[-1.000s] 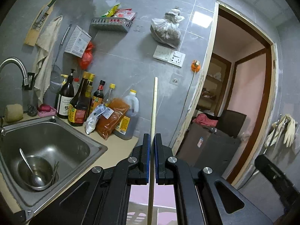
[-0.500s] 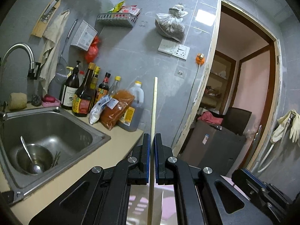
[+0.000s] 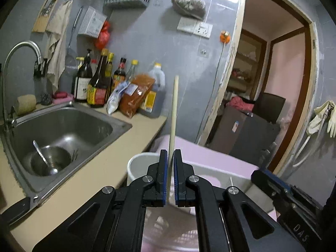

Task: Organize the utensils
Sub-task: 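Lower the fork and chopstick into the basket and open both tools, then withdraw both tools from the basket back over the utensils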

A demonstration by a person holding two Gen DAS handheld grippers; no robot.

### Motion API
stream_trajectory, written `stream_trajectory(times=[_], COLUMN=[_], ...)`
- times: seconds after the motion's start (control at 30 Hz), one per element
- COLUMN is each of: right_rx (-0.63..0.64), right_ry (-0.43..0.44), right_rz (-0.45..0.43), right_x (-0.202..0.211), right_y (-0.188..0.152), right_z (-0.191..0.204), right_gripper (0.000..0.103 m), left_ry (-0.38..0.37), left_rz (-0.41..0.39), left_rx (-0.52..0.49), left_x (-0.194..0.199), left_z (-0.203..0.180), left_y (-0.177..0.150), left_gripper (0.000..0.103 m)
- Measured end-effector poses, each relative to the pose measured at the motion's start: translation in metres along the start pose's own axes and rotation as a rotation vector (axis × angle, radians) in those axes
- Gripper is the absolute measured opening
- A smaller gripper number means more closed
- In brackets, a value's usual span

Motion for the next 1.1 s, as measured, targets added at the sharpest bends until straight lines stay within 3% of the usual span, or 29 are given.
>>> stream_trajectory(times=[0.13,0.3,0.47,0.6,0.67,0.73,0.9,1.1], right_rx=[0.011,0.024,0.028,0.059,0.073,0.091,0.119,0.095], right_ry=[0.003,-0.022,-0.084,-0.157,-0.194,-0.231,-0.275,-0.313], right_rz=[-0.017,-0.079,-0.160,-0.206,-0.233,-0.260,-0.274,-0.189], right_x=[0.009,0.035,0.072,0.103,0.117,0.131,0.163,0.186], right_y=[0.005,0.015,0.020,0.022,0.022,0.021,0.012,-0.011], right_z=[0.002,-0.001,-0.012,-0.022,-0.025,-0.029,-0.040,-0.064], right_gripper=[0.020,0.025,0.051,0.062,0.078,0.082,0.101,0.103], left_ry=[-0.008,-0.034,-0.056,-0.102,-0.121,-0.137,-0.161,-0.206], left_rz=[-0.002,-0.018,-0.059,-0.105,-0.126,-0.139,-0.131,-0.029], left_rx=[0.029,0.022,-0.038,-0.055,-0.071,-0.092,-0.154,-0.250], left_x=[0.012,0.030,0.051,0.067,0.074,0.079,0.081,0.075], left_z=[0.004,-0.001,-0.019,-0.037,-0.046,-0.055,-0.074,-0.099], left_y=[0.001,0.007,0.008,0.007,0.007,0.005,-0.008,-0.037], left_gripper=[0.033,0.046,0.072,0.085,0.091,0.098,0.101,0.101])
Point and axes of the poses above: each gripper's, at about its wrist camera, not at the fingertips, and x roughly against the way its jaws point, z to its left, y to its top, the point moved 5 cm from there along -x, roughly the way its jaws point, and after that the axes turned 2 degrees about -x, right-handed, at the moved point
